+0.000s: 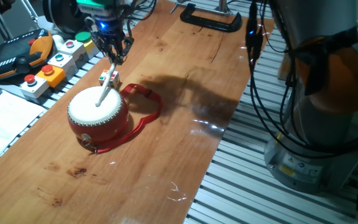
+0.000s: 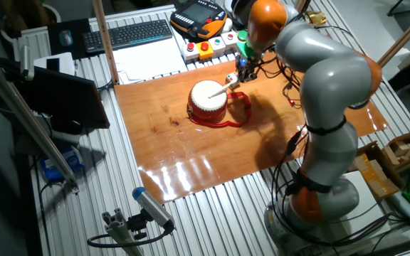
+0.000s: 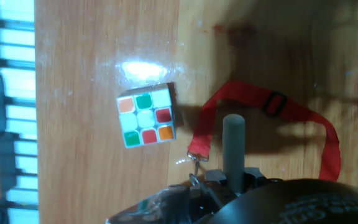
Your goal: Play the drum
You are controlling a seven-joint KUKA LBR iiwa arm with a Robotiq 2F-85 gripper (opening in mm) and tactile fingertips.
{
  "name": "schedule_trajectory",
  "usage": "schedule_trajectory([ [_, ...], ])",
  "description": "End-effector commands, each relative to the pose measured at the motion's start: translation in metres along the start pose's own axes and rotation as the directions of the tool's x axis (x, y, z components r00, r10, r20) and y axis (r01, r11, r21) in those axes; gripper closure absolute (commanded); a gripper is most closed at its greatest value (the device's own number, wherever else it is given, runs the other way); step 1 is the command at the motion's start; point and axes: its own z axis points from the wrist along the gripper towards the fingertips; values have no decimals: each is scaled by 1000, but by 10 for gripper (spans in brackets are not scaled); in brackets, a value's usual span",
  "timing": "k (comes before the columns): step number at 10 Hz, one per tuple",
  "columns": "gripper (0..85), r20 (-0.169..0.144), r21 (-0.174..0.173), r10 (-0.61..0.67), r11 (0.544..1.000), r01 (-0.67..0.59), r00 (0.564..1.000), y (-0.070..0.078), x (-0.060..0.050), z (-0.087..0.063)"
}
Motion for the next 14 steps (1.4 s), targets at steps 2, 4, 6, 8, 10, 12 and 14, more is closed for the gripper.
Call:
schedule_trajectory([
  [2, 843, -104, 118, -98, 987, 110, 990, -5, -1, -3],
  [4, 843, -82, 130, -173, 974, 183, 981, -7, -5, -3],
  [6, 843, -65, 131, -210, 967, 217, 976, -11, -13, -3],
  [8, 843, -42, 121, -254, 959, 257, 966, -17, -25, -1],
  [10, 843, -7, 107, -267, 958, 266, 964, -22, -36, 2],
  [12, 843, 20, 88, -263, 961, 261, 964, -25, -44, 8],
  [14, 843, 42, 51, -257, 966, 255, 965, -26, -51, 17],
])
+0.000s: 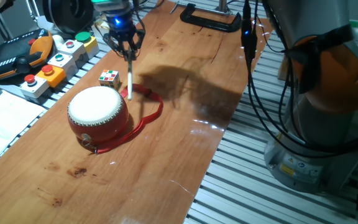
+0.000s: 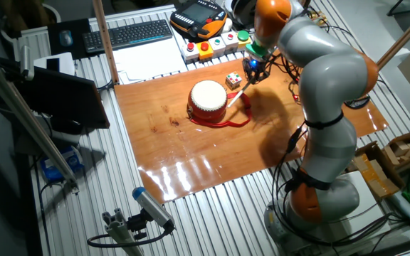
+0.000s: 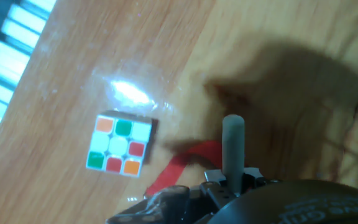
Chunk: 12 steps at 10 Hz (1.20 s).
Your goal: Play the drum
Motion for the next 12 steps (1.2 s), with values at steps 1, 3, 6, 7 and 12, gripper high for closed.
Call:
schedule_trajectory([
  [1, 843, 15, -15, 4, 1000, -4, 1000, 0, -2, 4],
  [3, 843, 29, -39, 0, 999, 1, 1000, 1, -6, 15],
  [6, 843, 39, -58, 2, 998, 0, 999, 5, -10, 30],
  [7, 843, 42, -58, -6, 998, 8, 999, 6, -11, 34],
  [12, 843, 38, -57, -34, 998, 36, 999, 7, -15, 52],
])
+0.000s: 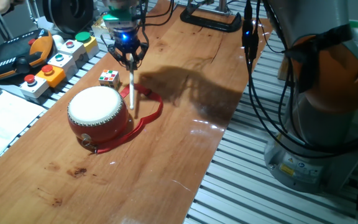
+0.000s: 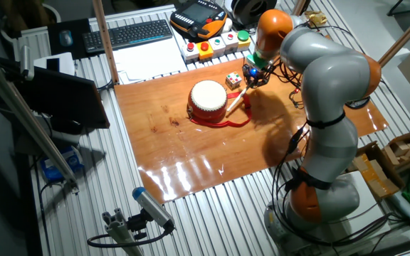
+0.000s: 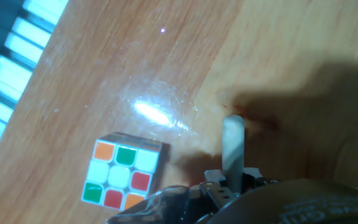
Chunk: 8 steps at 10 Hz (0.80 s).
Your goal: Play the drum
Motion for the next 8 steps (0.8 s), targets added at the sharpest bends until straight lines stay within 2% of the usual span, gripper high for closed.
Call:
schedule_trajectory([
  [1, 843, 0, -1, -7, 1000, 7, 1000, 0, -1, 2],
  [4, 843, -22, 6, -61, 998, 62, 998, 0, -5, 10],
  [8, 843, -29, 1, -90, 996, 90, 995, 2, -7, 22],
])
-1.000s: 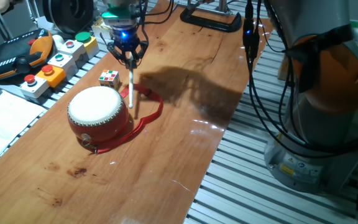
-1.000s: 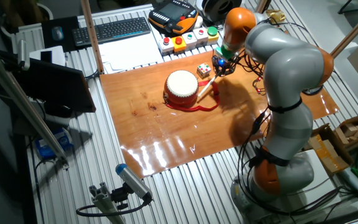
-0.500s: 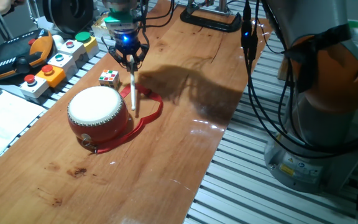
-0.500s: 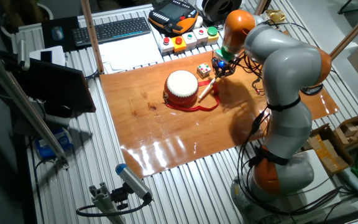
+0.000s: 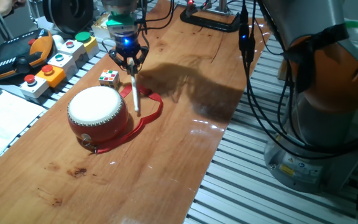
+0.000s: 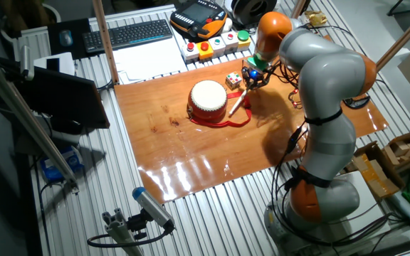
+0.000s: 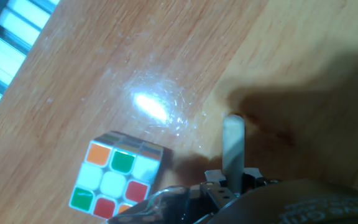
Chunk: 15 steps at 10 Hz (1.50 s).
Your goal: Play the drum
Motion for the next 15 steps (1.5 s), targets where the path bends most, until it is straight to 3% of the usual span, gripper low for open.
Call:
schedule_trajectory([
  [1, 843, -2, -2, -2, 1000, 2, 1000, 0, -1, 2],
  [6, 817, -4, -23, 14, 1000, -14, 1000, 0, -3, 16],
  [9, 437, 9, -45, 29, 999, -29, 1000, 1, -2, 19],
  [12, 413, 15, -55, 31, 998, -30, 999, 3, -1, 17],
  [13, 420, 13, -57, 24, 998, -23, 1000, 3, 1, 11],
  [15, 500, 16, -42, 16, 999, -15, 1000, 4, 12, -23],
])
